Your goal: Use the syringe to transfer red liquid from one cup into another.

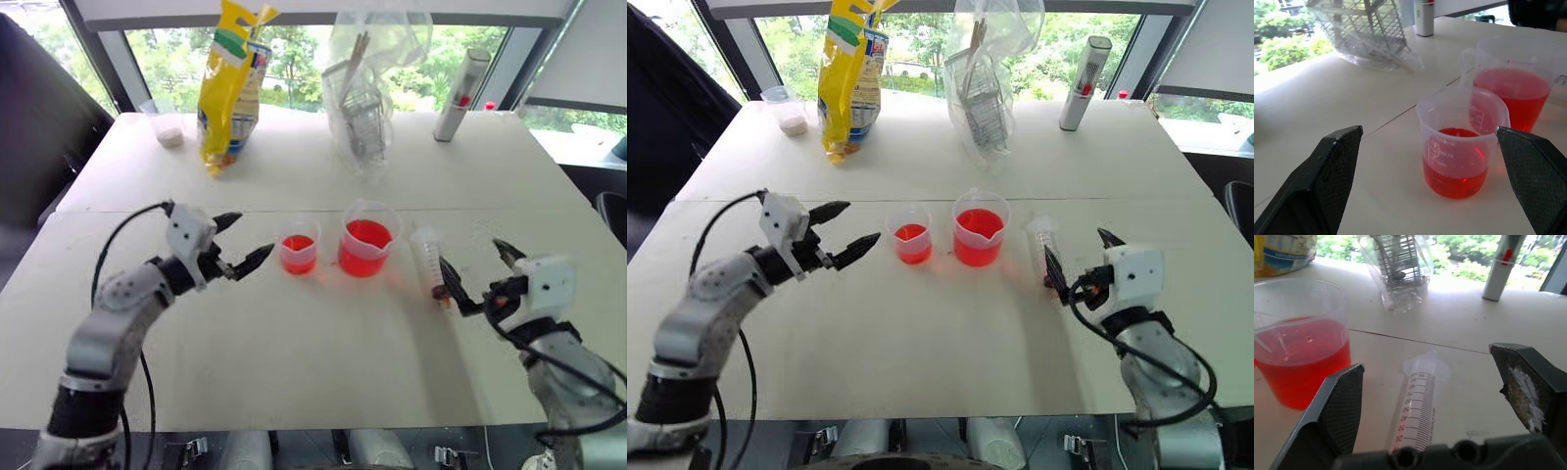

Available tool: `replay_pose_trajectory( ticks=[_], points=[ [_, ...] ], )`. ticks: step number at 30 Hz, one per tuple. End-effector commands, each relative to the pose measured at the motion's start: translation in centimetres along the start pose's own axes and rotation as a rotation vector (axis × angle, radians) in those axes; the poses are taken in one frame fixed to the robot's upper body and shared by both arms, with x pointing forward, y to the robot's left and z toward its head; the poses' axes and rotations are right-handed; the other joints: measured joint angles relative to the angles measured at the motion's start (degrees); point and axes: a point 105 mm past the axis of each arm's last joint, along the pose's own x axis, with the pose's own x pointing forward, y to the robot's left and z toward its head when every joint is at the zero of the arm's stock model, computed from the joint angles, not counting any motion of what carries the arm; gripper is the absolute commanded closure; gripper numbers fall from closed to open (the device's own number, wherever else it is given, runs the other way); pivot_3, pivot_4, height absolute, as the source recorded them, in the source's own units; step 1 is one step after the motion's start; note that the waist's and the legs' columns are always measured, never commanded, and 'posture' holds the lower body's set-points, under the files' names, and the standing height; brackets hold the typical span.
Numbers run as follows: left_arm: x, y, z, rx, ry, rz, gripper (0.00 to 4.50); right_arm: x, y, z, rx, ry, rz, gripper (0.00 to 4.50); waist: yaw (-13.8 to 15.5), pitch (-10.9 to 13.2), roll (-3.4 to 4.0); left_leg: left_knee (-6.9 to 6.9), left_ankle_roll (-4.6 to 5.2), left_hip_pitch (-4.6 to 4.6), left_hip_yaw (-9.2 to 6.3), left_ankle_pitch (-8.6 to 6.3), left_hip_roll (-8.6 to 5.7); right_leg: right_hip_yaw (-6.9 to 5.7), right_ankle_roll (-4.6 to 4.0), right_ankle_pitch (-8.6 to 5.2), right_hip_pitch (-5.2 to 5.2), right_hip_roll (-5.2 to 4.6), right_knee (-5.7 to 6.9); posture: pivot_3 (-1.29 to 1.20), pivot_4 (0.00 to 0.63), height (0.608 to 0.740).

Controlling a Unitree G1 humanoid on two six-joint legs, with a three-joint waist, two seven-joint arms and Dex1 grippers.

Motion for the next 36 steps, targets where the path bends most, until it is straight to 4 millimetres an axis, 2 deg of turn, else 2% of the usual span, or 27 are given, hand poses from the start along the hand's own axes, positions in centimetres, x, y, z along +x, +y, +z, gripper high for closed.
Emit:
replay_pose_trajectory(
  ticks=[1,6,11,18,22,27,32,35,36],
  points=[
    [0.3,0.0,1.5,0.011,0.017,-0.158,0.0,1.1,-1.0,2.0,0.075,0.076,0.102,0.04,-0.1,0.12,-0.02,0.0,0.0,-0.02,0.01,0.0,0.0,0.0,0.02,0.02,-0.03,0.0,0.0,0.0,0.15,0.739],
    [0.7,-0.1,2.7,0.041,0.061,-0.329,0.0,3.4,-3.6,4.4,0.151,0.274,0.178,0.04,-0.14,0.24,0.09,0.0,0.01,-0.01,0.01,0.01,-0.02,0.02,-0.14,-0.04,-0.05,0.02,-0.02,0.0,0.15,0.739],
    [1.1,-0.4,3.4,0.053,0.08,-0.428,0.0,4.8,-3.6,5.0,0.195,0.529,0.268,0.04,0.0,0.23,0.07,-0.33,0.05,-0.07,0.02,-0.01,-0.01,0.03,0.0,0.03,-0.2,0.03,-0.16,0.0,0.15,0.739],
    [2.0,-0.1,4.3,0.091,0.055,-0.428,0.0,7.6,-2.5,2.8,0.221,0.786,0.321,0.04,-0.09,0.2,0.14,-0.36,0.11,-0.52,0.05,-0.03,0.0,0.02,0.05,0.06,-0.62,0.04,-0.22,0.0,0.15,0.739],
    [2.0,-0.3,4.5,0.109,0.049,-0.422,0.0,9.0,-2.4,0.7,0.202,0.906,0.29,0.04,0.06,0.19,0.14,-0.25,0.11,-0.94,0.03,-0.03,0.01,-0.01,0.06,0.08,-1.02,0.04,-0.16,0.0,0.15,0.739],
    [1.7,-0.3,5.0,0.131,0.039,-0.394,0.0,9.8,-2.0,-1.4,0.17,1.0,0.289,0.04,0.06,0.19,0.14,-0.18,0.11,-0.94,0.03,-0.03,0.0,-0.02,0.07,0.09,-1.0,0.03,-0.15,0.0,0.15,0.739],
    [1.4,-0.5,5.4,0.159,0.033,-0.371,0.0,10.0,-1.3,-2.2,0.118,1.042,0.327,0.04,-0.01,0.2,0.15,0.02,0.11,-0.94,0.02,-0.03,0.01,-0.03,0.07,0.09,-1.0,0.05,0.02,0.0,0.15,0.739],
    [1.5,-0.5,5.8,0.171,0.017,-0.36,0.0,10.0,-1.0,-2.3,0.103,1.055,0.34,0.91,0.01,0.2,0.15,0.14,0.11,-0.94,0.0,-0.03,0.02,-0.04,0.07,0.09,-0.99,0.07,0.12,0.0,0.15,0.739],
    [1.6,-0.5,6.0,0.174,0.005,-0.349,0.0,10.1,-0.9,-2.4,0.101,1.059,0.344,1.38,0.0,0.2,0.15,0.19,0.11,-0.94,0.0,-0.03,0.02,-0.04,0.07,0.09,-0.99,0.08,0.18,0.0,0.15,0.739]
  ],
)
